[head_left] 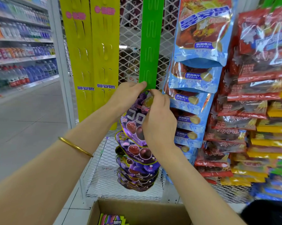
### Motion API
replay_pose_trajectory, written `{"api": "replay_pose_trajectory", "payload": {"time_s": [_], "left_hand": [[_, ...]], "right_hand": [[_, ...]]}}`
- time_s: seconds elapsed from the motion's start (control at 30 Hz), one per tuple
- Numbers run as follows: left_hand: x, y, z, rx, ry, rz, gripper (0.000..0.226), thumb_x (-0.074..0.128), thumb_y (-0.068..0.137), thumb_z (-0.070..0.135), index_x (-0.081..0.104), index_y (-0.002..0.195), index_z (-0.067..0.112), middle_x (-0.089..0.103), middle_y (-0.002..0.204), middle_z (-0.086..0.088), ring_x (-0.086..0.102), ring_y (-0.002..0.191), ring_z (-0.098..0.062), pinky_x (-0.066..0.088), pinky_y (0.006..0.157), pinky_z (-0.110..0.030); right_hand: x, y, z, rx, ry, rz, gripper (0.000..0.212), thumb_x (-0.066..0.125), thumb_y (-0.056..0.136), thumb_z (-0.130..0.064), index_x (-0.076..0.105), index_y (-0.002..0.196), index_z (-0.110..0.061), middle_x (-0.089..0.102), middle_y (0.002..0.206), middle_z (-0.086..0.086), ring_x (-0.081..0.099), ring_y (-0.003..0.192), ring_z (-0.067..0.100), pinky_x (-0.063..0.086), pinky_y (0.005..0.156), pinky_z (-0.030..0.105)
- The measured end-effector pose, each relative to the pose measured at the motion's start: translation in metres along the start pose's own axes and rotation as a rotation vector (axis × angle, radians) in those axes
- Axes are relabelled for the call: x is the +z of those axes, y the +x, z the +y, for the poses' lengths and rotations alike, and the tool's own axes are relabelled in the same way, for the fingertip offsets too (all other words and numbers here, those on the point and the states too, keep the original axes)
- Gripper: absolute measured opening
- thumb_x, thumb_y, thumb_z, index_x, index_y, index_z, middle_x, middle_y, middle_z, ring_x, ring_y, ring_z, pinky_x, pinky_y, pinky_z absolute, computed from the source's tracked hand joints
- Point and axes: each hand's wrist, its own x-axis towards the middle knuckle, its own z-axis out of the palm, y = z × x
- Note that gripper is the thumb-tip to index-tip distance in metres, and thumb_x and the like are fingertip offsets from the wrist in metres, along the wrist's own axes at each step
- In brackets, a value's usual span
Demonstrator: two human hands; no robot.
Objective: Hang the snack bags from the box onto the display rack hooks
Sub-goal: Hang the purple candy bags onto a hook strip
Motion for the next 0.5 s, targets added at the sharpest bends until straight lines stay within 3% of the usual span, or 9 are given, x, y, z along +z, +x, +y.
{"api": "replay_pose_trajectory", "payload": {"time_s": [0.13, 0.2, 0.27, 0.33, 0.37, 0.5], "left_hand": [[0.001, -0.003, 0.000, -0.018, -0.026, -0.015, 0.035, 0.051, 0.077, 0.054, 0.055, 0.087, 0.021, 0.051, 0.080, -0.006, 0.045, 0.070, -0.017, 0.034, 0.070, -0.032], [0.001, -0.006, -0.003, 0.011, 0.023, -0.005, 0.031, 0.052, 0.090, 0.042, 0.058, 0.081, 0.013, 0.046, 0.072, -0.009, 0.040, 0.067, -0.017, 0.029, 0.065, -0.030], [0.003, -0.011, -0.007, 0.062, 0.078, -0.003, 0.025, 0.051, 0.095, 0.025, 0.062, 0.080, 0.009, 0.057, 0.073, -0.012, 0.049, 0.069, -0.018, 0.037, 0.066, -0.031], [0.005, -0.014, -0.014, 0.104, 0.077, -0.023, 0.011, 0.052, 0.092, 0.009, 0.063, 0.094, 0.011, 0.068, 0.093, -0.010, 0.062, 0.085, -0.021, 0.047, 0.080, -0.032], [0.006, -0.015, -0.017, 0.119, 0.081, -0.027, 0.015, 0.052, 0.090, 0.004, 0.061, 0.101, 0.010, 0.068, 0.097, -0.008, 0.063, 0.089, -0.019, 0.049, 0.085, -0.031], [0.013, -0.025, -0.028, 0.204, 0.117, 0.016, 0.038, 0.050, 0.088, -0.005, 0.049, 0.122, 0.010, 0.056, 0.091, 0.012, 0.055, 0.083, 0.009, 0.040, 0.075, -0.002]], "right_hand": [[0.003, -0.005, 0.004, -0.011, -0.012, 0.005, 0.054, 0.045, 0.087, -0.004, 0.031, 0.138, -0.017, 0.038, 0.133, 0.006, 0.057, 0.099, 0.033, 0.026, 0.064, 0.031], [0.006, -0.011, 0.011, -0.036, -0.048, -0.024, 0.056, 0.044, 0.087, -0.003, 0.030, 0.139, -0.017, 0.037, 0.133, 0.006, 0.056, 0.100, 0.032, 0.027, 0.064, 0.030], [0.007, -0.014, 0.017, -0.061, -0.075, -0.068, 0.063, 0.048, 0.085, -0.002, 0.026, 0.142, -0.018, 0.035, 0.135, 0.006, 0.053, 0.104, 0.032, 0.029, 0.066, 0.030], [0.010, -0.016, 0.024, -0.085, -0.028, -0.094, 0.071, 0.052, 0.081, 0.001, 0.026, 0.144, -0.018, 0.035, 0.135, 0.007, 0.050, 0.110, 0.032, 0.038, 0.072, 0.034], [0.011, -0.019, 0.027, -0.111, 0.023, -0.074, 0.070, 0.050, 0.080, 0.001, 0.028, 0.144, -0.017, 0.037, 0.134, 0.009, 0.048, 0.113, 0.033, 0.042, 0.077, 0.037], [0.025, -0.048, 0.044, -0.171, 0.093, 0.147, 0.055, 0.024, 0.082, -0.008, 0.043, 0.133, -0.006, 0.040, 0.136, 0.017, 0.044, 0.123, 0.034, 0.048, 0.089, 0.039]]}}
